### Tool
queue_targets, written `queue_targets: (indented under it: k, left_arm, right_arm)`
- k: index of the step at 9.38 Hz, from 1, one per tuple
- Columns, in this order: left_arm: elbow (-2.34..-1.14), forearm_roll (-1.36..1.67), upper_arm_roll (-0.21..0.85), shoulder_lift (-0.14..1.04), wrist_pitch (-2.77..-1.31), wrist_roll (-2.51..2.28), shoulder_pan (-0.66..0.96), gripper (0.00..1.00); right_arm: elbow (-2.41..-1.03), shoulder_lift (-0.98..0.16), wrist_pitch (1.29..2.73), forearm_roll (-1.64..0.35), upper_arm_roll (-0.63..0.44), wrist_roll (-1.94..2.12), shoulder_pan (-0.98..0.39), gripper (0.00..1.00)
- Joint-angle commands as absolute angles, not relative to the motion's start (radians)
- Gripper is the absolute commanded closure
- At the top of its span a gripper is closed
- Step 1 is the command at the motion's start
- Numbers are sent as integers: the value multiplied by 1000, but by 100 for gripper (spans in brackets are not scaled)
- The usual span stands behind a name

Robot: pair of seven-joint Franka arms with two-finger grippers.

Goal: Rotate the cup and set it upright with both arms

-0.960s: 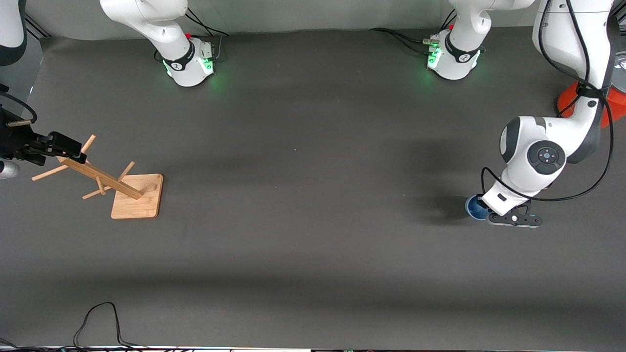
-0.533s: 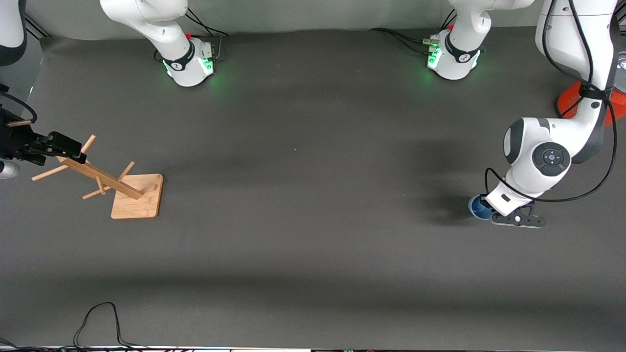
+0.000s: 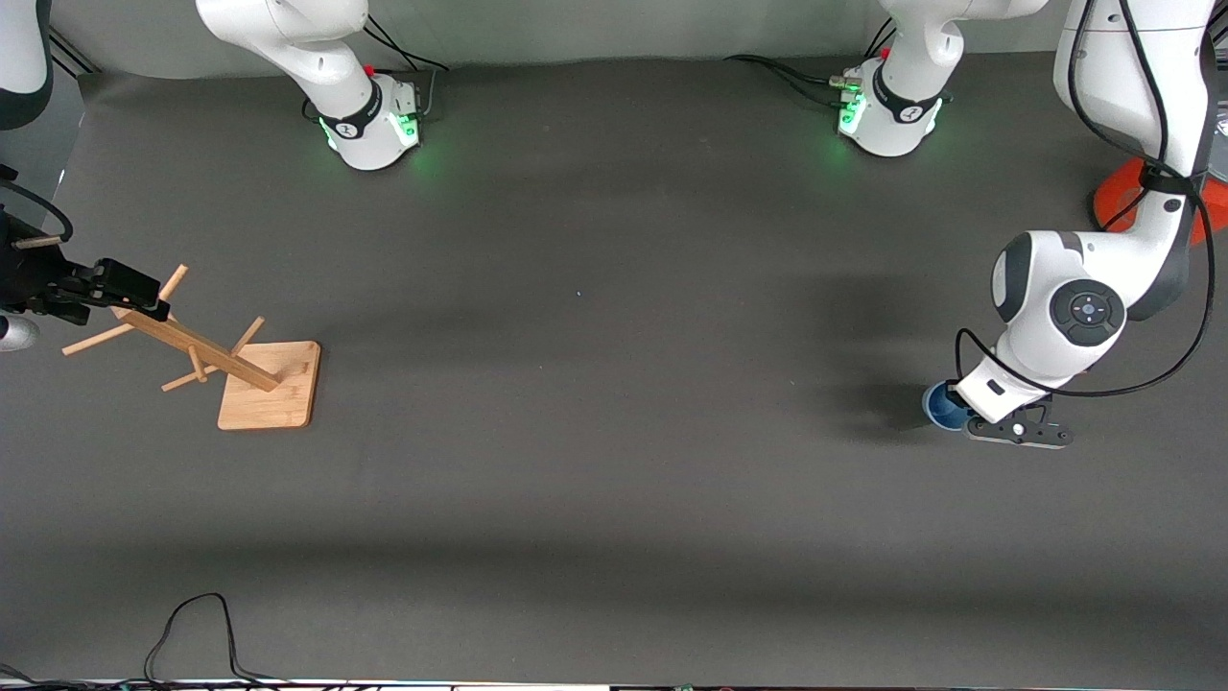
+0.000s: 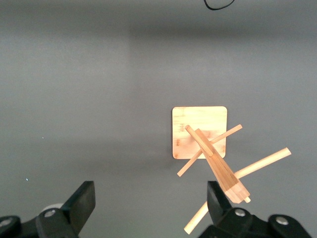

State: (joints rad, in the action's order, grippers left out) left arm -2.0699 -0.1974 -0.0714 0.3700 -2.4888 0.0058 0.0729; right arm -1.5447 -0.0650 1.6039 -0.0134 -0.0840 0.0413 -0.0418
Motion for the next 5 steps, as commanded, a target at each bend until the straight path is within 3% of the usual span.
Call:
queue_targets:
  k: [1,5]
  left_arm:
    - [-2088,-186,-64,370,-2487,34,61,100]
    - [-2092,-186,-63,374,-2485,32,63,100]
  right_arm:
    - [-1537,-67,1605,-8,-81,46,-38,0]
    - [-1537,-67,1605,-8,-81,48,-38,0]
